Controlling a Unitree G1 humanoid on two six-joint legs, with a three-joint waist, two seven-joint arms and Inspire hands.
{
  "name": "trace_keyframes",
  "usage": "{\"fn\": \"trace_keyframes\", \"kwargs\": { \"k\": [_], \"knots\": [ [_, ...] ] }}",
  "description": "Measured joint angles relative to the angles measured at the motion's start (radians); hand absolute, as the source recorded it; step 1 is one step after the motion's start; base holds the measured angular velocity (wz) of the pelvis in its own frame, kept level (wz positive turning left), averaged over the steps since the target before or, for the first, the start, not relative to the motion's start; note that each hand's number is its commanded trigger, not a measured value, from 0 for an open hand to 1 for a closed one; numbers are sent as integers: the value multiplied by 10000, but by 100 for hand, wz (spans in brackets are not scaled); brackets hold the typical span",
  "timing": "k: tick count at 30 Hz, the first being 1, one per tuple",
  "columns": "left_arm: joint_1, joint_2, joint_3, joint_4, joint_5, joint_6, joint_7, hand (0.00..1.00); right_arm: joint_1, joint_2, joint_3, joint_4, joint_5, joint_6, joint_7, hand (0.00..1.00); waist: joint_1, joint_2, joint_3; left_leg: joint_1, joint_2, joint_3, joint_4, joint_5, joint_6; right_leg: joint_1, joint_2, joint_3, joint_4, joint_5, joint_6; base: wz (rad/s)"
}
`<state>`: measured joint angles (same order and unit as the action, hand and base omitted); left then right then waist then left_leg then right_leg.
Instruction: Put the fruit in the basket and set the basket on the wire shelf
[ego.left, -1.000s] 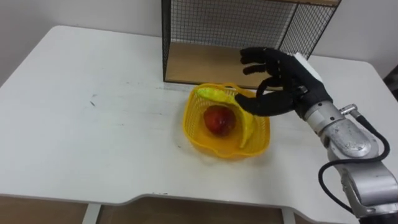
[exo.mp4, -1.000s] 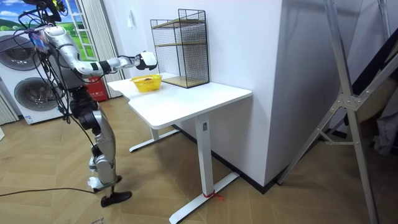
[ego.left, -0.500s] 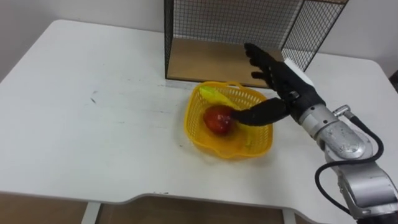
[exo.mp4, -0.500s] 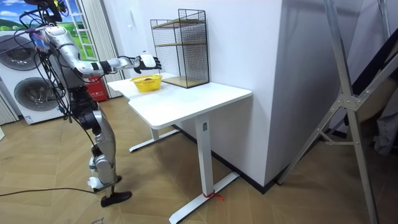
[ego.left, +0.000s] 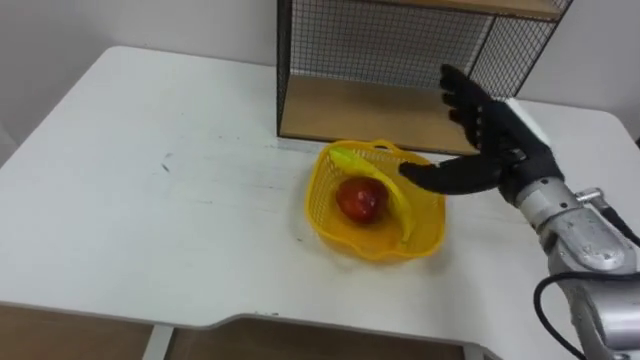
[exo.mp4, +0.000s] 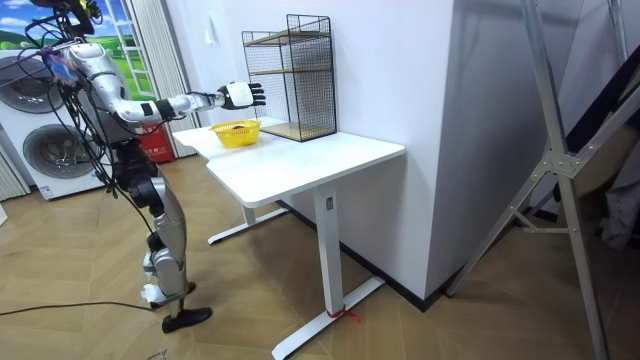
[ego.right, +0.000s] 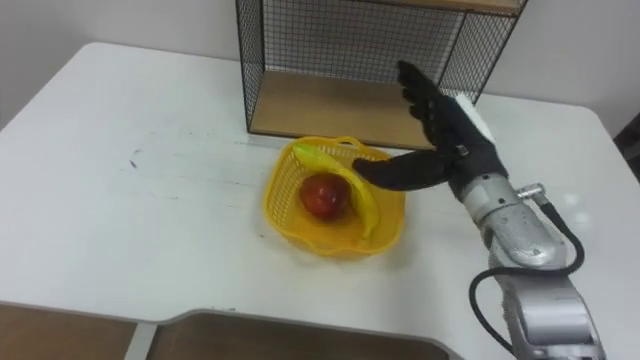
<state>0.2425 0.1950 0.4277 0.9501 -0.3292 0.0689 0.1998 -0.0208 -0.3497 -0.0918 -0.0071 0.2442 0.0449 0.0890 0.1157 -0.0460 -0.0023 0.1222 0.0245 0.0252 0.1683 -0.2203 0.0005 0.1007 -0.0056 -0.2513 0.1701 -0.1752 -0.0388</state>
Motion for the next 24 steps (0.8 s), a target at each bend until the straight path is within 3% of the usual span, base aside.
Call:
{"fn": "trace_keyframes", "kwargs": {
  "k": [4, 8, 12, 14, 20, 24],
  "knots": [
    [30, -3, 1218, -1996, -1118, -457, 1986, 0, 1097, 32, -933, -782, 845, -19, -917, 0, 6, 236, -115, 129, -6, 29, -25, 0, 0, 100, -6, 26, 12, -5, 6, -2],
    [259, -50, 1551, -4183, -1413, -738, 3173, 0, 1655, 55, -1589, -944, 694, -19, -1681, 0, -54, 325, -76, 112, -24, 22, -24, 0, 1, 43, 1, 64, 36, -4, 5, -4],
    [313, -95, 1773, -6205, -1400, -777, 4318, 0, 2108, 149, -2094, -939, 647, -3, -2086, 0, -63, 331, -65, 79, -31, 12, -23, 0, 0, -21, 17, 83, 52, -10, -6, 0],
    [322, -95, 1796, -7025, -1390, -798, 4699, 0, 2128, 392, -2140, -941, 650, -3, -2237, 0, -70, 325, -67, 81, -25, 12, -24, -2, -2, -21, 38, 132, 35, -11, -10, 0],
    [331, -95, 1871, -9721, -1189, -938, 5631, 0, 2407, 547, -2208, -965, 998, -9, -2642, 0, -169, 394, -38, 60, -40, -8, -20, -5, -1, -50, 32, 84, 3, -12, -8, 2],
    [320, -101, 1866, -10773, 379, -989, 5759, 0, 2409, 839, -2219, -919, 976, -24, -2842, 0, -279, 549, -15, 81, -35, 52, -18, -5, -1, -10, 41, 161, -3, -12, -8, -4]
  ]
}}
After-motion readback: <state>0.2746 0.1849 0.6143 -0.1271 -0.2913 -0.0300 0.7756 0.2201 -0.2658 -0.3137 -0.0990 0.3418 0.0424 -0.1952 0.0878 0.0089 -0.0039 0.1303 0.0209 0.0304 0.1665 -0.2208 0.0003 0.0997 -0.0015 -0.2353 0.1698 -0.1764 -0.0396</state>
